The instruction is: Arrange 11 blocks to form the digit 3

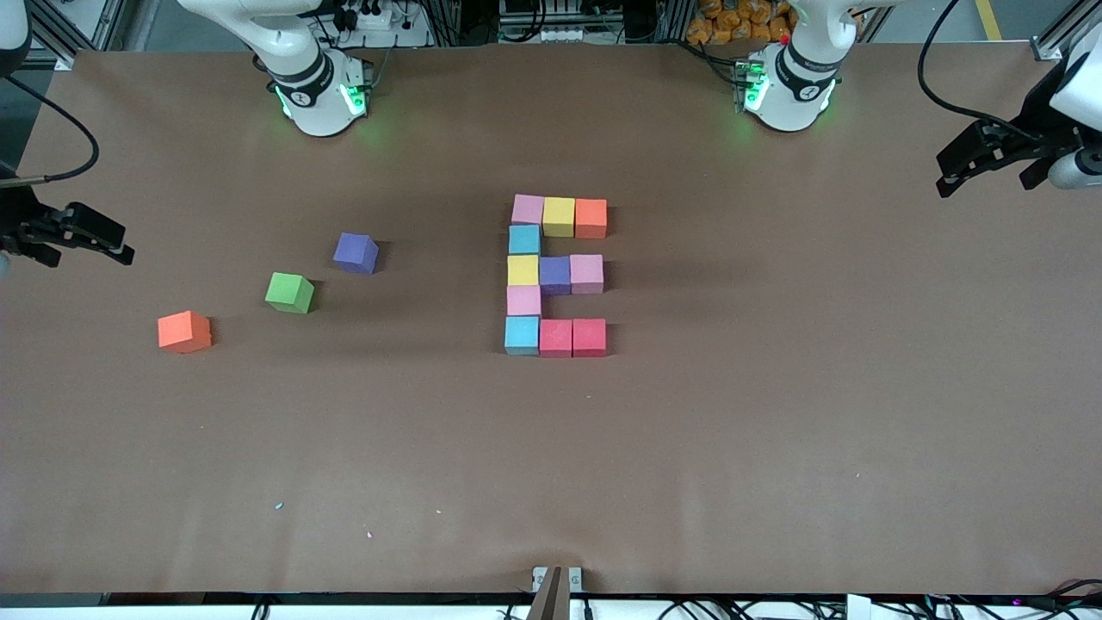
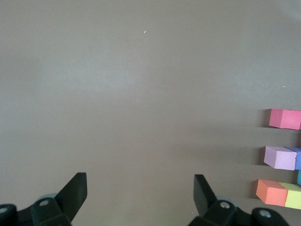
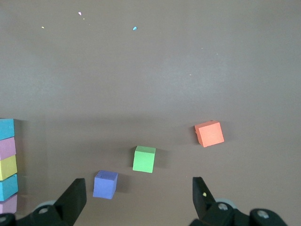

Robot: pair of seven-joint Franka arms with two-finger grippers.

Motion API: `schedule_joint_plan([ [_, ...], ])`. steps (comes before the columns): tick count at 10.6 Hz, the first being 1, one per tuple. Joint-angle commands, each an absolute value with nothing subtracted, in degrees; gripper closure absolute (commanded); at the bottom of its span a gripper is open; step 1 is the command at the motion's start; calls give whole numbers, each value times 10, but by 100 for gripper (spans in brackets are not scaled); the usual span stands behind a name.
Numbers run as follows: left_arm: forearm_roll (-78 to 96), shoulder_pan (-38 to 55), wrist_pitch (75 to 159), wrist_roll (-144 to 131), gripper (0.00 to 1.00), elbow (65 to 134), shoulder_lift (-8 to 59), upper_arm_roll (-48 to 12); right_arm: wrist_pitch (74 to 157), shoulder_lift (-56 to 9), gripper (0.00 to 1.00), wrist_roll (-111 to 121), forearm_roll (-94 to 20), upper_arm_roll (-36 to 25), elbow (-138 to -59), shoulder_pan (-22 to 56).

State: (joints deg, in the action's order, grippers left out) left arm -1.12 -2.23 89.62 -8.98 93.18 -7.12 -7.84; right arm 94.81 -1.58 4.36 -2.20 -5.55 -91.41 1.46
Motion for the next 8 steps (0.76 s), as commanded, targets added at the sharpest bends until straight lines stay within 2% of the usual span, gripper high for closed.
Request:
schedule_joint_plan([
  [1, 2, -25, 908, -71, 0, 950, -84, -73, 947, -11, 0, 34, -26, -56, -913, 17],
  [8, 21, -6, 911, -34, 0, 943, -62, -50, 946, -11, 0, 33, -26, -56, -913, 17],
])
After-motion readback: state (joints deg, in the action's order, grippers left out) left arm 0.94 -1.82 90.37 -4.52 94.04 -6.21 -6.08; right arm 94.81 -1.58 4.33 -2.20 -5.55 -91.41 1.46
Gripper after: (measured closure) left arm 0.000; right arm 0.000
